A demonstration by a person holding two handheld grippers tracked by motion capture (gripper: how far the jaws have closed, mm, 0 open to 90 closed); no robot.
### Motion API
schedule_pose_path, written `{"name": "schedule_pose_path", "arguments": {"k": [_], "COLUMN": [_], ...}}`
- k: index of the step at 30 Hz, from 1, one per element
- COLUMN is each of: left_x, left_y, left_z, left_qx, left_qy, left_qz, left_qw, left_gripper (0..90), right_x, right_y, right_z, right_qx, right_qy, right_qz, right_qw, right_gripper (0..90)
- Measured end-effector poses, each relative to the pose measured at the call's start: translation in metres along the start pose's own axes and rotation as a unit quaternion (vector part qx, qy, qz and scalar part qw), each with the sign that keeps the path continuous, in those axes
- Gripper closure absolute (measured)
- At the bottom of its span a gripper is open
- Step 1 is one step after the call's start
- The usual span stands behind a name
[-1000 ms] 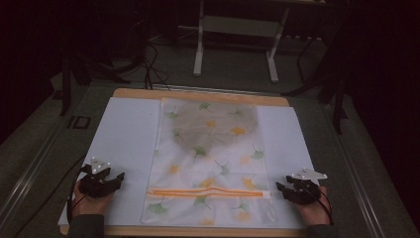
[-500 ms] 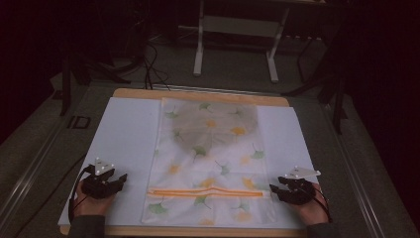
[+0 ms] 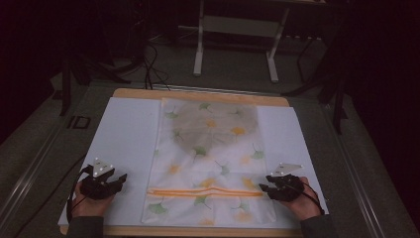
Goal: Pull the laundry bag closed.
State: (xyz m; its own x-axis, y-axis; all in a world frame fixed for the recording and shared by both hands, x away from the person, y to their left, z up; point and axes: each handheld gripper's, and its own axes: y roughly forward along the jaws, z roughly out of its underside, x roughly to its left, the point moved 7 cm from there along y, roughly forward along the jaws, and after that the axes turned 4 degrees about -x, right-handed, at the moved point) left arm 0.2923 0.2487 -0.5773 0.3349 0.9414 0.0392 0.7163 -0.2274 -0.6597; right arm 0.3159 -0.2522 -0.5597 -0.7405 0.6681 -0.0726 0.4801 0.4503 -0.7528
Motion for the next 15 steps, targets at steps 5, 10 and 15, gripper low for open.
{"name": "schedule_pose_path", "arguments": {"k": [5, 10, 15], "left_x": [-0.002, -0.004, -0.004], "left_y": [0.0, -0.002, -0.003], "left_z": [0.0, -0.001, -0.002], "left_qx": [0.002, 0.0, -0.002], "left_qy": [0.007, 0.012, 0.011], "left_qz": [0.004, 0.014, 0.015], "left_qw": [1.0, 0.9998, 0.9998], "left_gripper": [49.4, 50.9, 51.5], "right_x": [0.007, 0.019, 0.026], "right_y": [0.006, 0.011, 0.016], "right_z": [-0.009, -0.022, -0.032], "right_qx": [0.008, 0.014, 0.018], "right_qy": [-0.014, -0.031, -0.046], "right_qz": [-0.008, -0.023, -0.03], "right_qw": [0.9998, 0.9991, 0.9983], "right_gripper": [56.4, 56.4, 56.4]}}
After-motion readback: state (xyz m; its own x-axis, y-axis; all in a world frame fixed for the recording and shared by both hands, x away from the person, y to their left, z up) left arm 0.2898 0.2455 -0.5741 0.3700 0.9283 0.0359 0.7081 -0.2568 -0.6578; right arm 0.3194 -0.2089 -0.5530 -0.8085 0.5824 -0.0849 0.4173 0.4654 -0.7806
